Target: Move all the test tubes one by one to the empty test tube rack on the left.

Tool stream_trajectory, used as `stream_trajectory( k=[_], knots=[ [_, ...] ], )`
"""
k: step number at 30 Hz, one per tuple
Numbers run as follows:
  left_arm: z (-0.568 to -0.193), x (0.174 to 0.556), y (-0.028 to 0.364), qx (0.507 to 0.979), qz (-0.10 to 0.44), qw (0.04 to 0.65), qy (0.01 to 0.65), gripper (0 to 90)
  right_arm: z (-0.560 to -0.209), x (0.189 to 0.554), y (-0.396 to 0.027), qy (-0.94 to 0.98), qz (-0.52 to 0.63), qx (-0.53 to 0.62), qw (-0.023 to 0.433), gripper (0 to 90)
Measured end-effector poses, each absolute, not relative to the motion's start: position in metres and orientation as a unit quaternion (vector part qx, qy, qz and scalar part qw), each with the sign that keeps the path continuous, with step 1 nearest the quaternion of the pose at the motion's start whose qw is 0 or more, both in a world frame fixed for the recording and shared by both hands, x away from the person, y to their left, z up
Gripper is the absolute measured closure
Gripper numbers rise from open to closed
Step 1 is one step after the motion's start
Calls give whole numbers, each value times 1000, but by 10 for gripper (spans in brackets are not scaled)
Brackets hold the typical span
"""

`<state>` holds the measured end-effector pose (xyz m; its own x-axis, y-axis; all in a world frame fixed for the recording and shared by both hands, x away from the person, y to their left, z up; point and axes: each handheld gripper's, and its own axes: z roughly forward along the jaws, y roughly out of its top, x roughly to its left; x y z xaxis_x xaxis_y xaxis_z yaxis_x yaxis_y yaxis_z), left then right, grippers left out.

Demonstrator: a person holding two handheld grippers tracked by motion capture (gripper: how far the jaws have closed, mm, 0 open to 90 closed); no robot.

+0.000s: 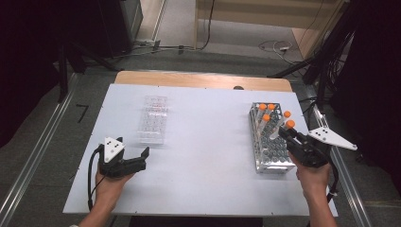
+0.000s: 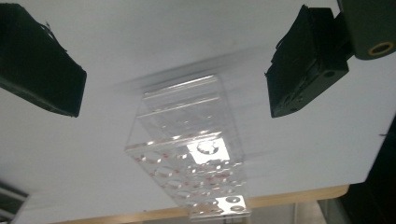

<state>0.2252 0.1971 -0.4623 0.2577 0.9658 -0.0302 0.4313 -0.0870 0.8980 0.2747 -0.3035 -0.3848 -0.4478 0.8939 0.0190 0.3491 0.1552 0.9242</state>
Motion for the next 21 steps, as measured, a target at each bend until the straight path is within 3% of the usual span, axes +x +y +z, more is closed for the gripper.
stream_trajectory(
  k=[21],
  knots=[
    [-427, 269, 123, 703, 286, 462, 459, 71, -405, 276, -237, 762, 472, 383, 226, 720]
  ],
)
